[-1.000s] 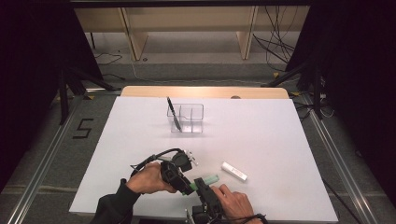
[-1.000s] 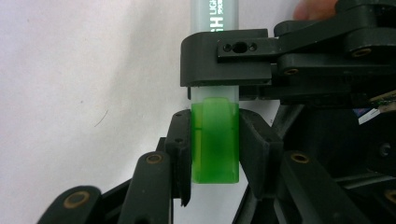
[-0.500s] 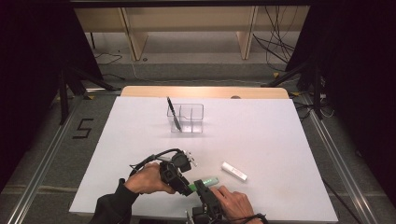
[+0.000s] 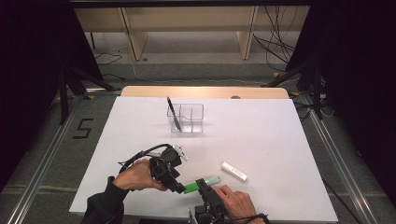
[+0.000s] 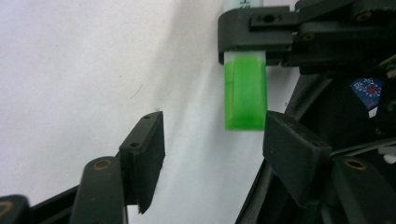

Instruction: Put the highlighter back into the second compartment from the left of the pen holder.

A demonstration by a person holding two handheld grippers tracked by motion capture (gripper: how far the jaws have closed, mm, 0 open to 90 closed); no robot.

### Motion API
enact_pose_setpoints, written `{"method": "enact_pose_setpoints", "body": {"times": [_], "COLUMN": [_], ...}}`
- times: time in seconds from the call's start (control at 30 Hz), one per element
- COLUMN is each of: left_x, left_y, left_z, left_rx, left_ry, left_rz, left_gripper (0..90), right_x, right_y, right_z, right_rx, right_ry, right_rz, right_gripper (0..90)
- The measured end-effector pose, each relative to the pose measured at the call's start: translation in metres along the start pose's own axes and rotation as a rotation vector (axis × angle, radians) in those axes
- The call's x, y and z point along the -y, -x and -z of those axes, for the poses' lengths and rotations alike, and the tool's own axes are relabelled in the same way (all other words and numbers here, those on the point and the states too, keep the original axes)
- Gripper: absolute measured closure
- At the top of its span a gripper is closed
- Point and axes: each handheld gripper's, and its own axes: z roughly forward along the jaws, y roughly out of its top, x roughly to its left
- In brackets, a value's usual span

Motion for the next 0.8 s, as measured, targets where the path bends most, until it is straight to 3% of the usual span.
{"method": "enact_pose_setpoints", "body": {"times": [0.53,0.63,0.67,0.7,0.8], "left_x": [0.009,0.011,0.012,0.013,0.016], "left_y": [-0.009,-0.011,-0.011,-0.012,-0.013], "left_z": [0.001,0.003,0.003,0.004,0.006], "left_rx": [-0.054,-0.072,-0.072,-0.079,-0.101], "left_ry": [0.044,0.077,0.086,0.095,0.132], "left_rz": [0.004,0.011,0.014,0.010,0.019], "left_gripper": [22.2,19.6,19.0,18.7,17.5], "right_x": [0.011,0.013,0.014,0.015,0.018], "right_y": [0.009,0.013,0.012,0.014,0.016], "right_z": [0.001,0.001,0.002,0.002,0.002], "right_rx": [0.004,0.006,0.005,0.010,0.011], "right_ry": [0.005,0.011,0.004,0.006,0.002], "right_rz": [-0.105,-0.108,-0.133,-0.121,-0.158], "right_gripper": [77.3,77.2,77.2,77.2,77.2]}}
